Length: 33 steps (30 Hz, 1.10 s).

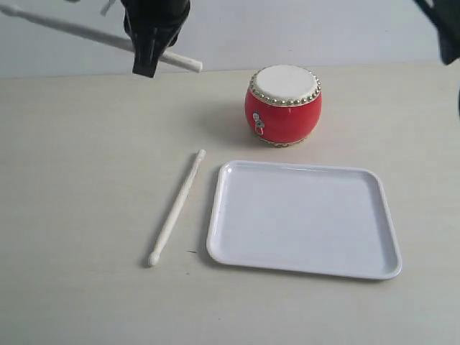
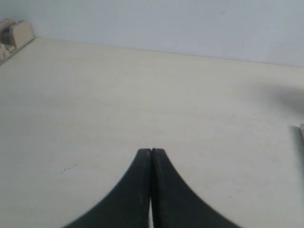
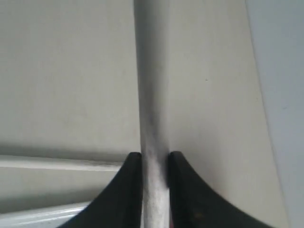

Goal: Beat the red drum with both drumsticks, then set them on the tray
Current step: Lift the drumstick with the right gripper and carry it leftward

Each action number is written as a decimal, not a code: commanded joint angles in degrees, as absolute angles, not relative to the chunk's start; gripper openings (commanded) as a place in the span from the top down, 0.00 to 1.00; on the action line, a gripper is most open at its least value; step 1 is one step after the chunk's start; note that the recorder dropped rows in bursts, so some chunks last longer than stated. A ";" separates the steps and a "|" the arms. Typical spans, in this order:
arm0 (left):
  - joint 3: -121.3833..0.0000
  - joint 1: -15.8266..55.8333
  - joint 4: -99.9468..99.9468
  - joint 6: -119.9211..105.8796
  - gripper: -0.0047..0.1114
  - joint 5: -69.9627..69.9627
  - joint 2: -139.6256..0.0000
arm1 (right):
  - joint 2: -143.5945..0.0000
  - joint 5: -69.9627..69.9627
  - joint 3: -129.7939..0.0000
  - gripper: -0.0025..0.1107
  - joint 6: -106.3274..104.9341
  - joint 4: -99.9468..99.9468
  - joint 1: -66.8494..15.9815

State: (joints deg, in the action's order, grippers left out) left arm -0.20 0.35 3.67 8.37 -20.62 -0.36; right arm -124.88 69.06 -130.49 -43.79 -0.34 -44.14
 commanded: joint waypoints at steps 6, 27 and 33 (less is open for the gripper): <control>0.00 0.58 5.21 7.09 0.96 -19.20 0.00 | -113.56 69.96 -118.96 0.98 -38.70 -15.56 -34.79; 0.00 0.58 0.78 22.92 0.96 10.47 0.00 | -83.95 56.58 -59.14 0.98 -93.63 -71.32 -16.66; -3.61 0.58 16.75 42.83 0.96 26.53 -2.57 | -87.95 67.26 -59.14 0.98 -98.81 -82.17 -16.66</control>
State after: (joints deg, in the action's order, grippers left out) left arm -0.91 0.35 6.23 35.67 23.36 -0.57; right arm -86.65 61.80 -59.43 -95.97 -77.37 -16.88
